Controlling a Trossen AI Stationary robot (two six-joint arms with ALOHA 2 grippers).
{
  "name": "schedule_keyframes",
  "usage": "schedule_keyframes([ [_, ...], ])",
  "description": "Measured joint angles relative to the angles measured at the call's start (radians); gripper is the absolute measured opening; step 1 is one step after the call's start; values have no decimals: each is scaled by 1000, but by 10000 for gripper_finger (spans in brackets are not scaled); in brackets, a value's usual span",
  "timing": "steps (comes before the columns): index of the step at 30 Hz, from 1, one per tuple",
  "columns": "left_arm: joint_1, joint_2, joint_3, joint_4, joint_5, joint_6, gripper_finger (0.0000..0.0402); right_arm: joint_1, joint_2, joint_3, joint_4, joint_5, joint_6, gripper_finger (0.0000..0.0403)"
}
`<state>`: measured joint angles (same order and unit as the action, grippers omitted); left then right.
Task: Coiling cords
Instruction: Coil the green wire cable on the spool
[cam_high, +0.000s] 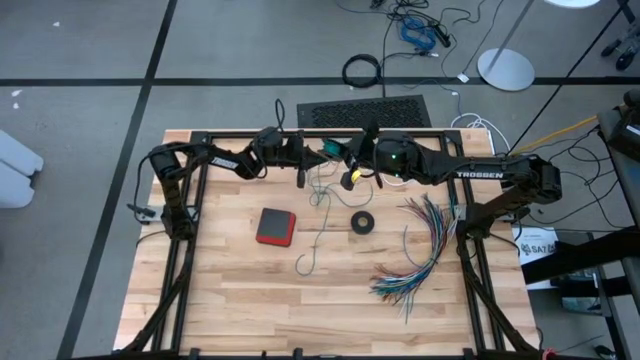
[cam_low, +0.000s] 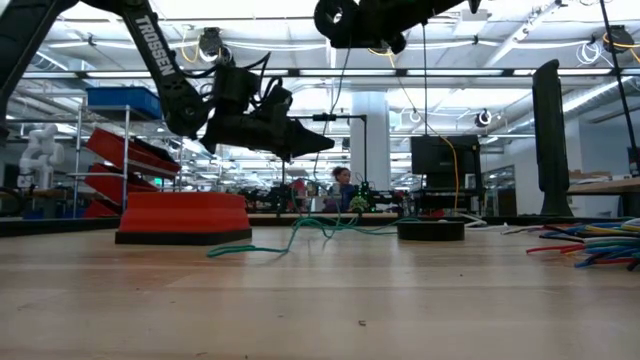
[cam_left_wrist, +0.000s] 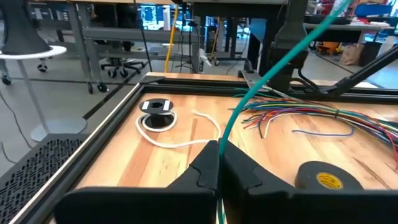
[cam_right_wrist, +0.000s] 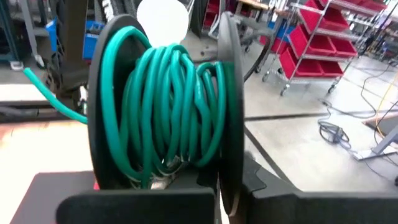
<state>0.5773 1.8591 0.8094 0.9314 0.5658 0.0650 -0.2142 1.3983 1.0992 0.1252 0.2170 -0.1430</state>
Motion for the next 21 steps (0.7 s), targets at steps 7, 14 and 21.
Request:
schedule_keyframes([
  [7, 41, 0, 0, 0, 57, -44, 3, 0, 0, 0, -173, 84, -18, 0],
  [14, 106, 0, 0, 1, 87, -131, 2, 0, 0, 0, -325, 96, -18, 0],
  [21, 139, 0, 0, 25, 144, -208, 1, -2, 0, 0, -432, 128, -17, 0],
])
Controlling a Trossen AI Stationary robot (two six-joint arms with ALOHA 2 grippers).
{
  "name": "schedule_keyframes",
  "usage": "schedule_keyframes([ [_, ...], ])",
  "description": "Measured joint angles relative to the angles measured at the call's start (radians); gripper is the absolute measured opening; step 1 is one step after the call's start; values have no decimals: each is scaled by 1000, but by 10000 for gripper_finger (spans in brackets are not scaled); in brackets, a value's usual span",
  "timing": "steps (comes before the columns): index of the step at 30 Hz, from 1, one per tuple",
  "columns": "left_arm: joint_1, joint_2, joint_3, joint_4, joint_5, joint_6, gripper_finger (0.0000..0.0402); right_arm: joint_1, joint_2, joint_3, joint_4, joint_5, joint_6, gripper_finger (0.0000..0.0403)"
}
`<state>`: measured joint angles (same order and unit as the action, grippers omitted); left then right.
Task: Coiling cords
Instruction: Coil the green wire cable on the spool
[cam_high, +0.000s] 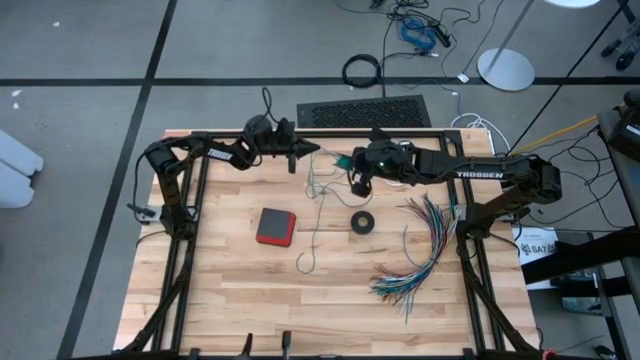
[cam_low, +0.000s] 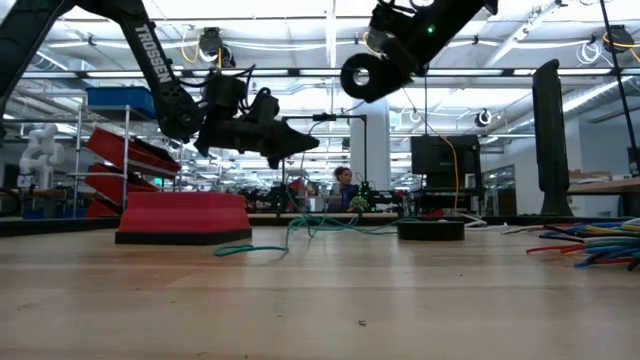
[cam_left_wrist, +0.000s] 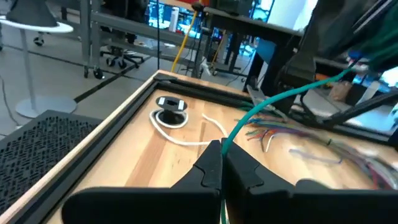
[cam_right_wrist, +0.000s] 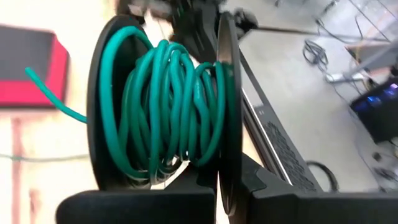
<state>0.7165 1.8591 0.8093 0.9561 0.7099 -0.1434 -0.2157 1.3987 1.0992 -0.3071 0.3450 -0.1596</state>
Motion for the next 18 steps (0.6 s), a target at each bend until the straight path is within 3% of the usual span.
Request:
schedule_keyframes([
  [9, -4, -40, 8, 33, 32, -61, 0, -5, 0, 0, -106, 117, -7, 0],
  [18, -14, -114, 8, 29, 54, -111, 0, -34, 54, 0, -142, 165, -40, 0],
])
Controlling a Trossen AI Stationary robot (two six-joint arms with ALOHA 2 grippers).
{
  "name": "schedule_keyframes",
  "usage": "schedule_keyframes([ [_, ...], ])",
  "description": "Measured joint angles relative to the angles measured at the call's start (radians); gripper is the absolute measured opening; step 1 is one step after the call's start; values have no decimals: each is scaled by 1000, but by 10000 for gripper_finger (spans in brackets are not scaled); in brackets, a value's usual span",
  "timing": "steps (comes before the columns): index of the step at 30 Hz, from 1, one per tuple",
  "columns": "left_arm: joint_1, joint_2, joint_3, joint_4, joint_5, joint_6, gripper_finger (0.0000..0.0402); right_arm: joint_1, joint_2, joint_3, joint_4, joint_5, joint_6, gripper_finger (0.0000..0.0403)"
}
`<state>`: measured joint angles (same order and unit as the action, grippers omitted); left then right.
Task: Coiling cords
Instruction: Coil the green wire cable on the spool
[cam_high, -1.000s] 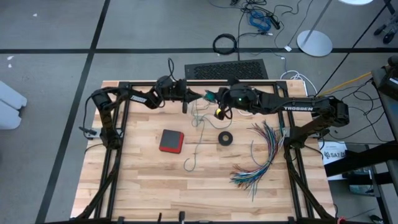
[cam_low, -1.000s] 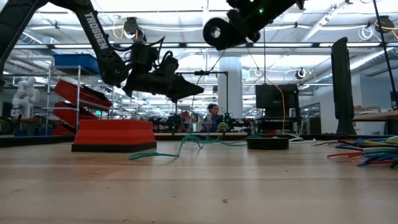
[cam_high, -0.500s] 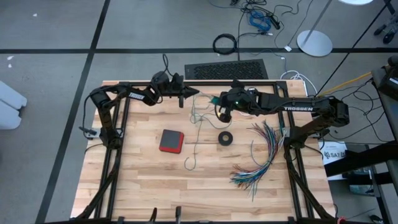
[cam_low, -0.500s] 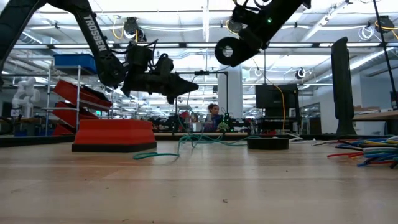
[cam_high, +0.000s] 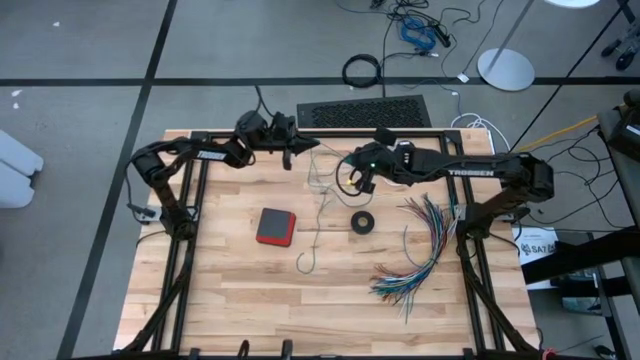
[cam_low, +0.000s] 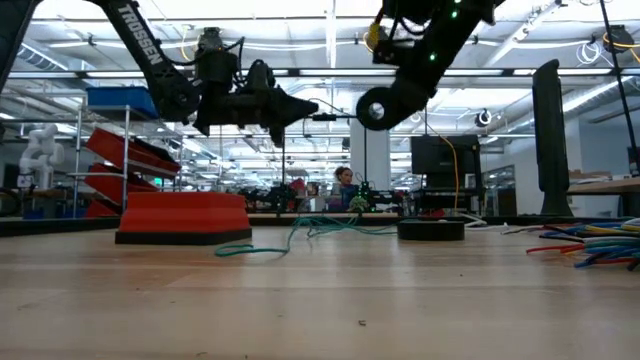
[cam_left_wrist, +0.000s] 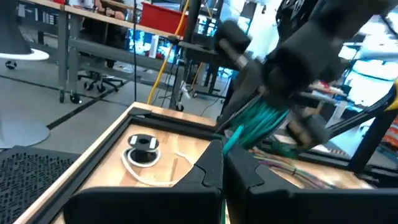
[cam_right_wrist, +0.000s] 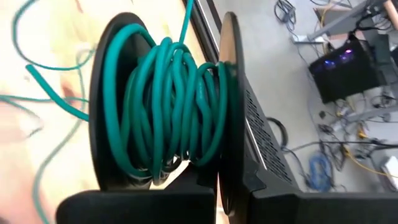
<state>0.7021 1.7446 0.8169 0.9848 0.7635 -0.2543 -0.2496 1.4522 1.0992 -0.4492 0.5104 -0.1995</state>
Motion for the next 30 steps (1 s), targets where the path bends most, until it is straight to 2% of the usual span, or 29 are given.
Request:
schedule_keyframes([
  [7, -18, -27, 3, -3, 20, -59, 0, -14, 71, 0, 33, 72, -32, 0],
  [18, -103, -28, 76, -38, 21, -81, 0, -31, 101, -1, 202, 66, -68, 0],
  [25, -167, -28, 137, -187, -64, -73, 0, -31, 122, -1, 259, 65, -51, 0],
  [30, -216, -28, 139, -200, -134, -79, 0, -31, 122, -1, 319, 67, -48, 0],
])
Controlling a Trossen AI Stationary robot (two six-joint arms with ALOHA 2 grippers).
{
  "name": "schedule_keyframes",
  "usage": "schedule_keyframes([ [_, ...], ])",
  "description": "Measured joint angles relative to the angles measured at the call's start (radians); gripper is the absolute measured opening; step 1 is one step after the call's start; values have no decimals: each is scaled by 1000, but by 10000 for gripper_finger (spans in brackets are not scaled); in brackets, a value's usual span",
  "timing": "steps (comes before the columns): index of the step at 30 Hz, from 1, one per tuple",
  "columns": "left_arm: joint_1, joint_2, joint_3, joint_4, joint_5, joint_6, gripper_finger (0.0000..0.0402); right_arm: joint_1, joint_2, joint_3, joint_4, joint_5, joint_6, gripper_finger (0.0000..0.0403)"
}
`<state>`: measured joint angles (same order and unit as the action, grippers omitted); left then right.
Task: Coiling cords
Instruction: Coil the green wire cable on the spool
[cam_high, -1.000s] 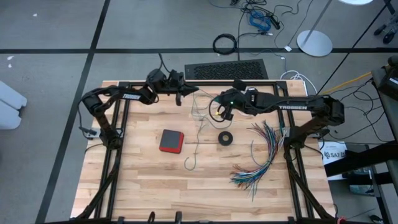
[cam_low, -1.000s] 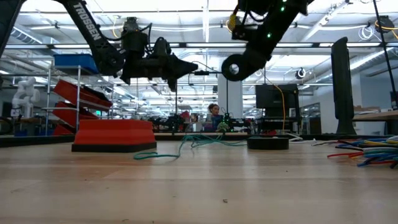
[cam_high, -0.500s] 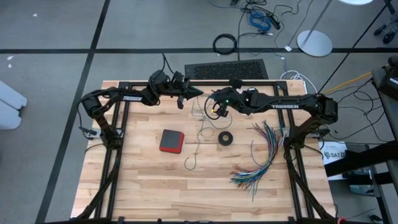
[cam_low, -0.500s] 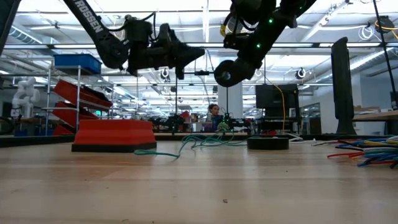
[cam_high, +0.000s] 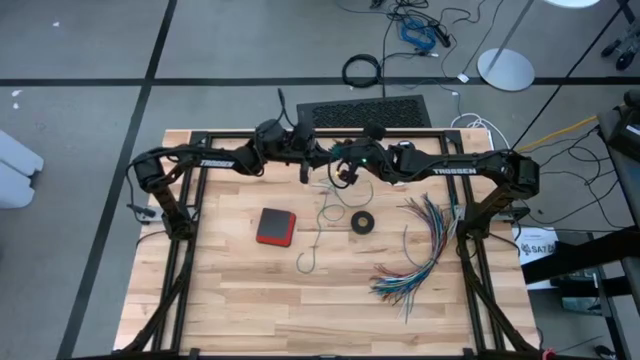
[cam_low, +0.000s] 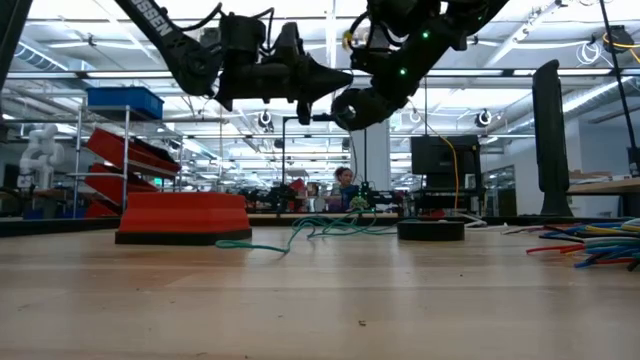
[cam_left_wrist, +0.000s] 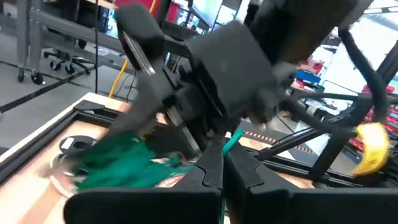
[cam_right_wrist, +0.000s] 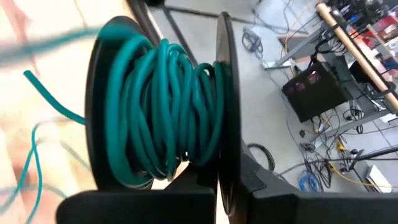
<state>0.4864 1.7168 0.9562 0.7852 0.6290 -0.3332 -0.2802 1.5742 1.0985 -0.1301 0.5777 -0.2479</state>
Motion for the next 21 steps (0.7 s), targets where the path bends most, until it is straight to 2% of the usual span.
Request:
schedule_keyframes([
  [7, -51, 0, 0, -20, -82, 20, 0, 0, 0, 0, 93, -53, 36, 0],
  [21, -69, 0, 0, -138, -186, 106, 0, -3, 0, 0, 234, -138, 118, 0],
])
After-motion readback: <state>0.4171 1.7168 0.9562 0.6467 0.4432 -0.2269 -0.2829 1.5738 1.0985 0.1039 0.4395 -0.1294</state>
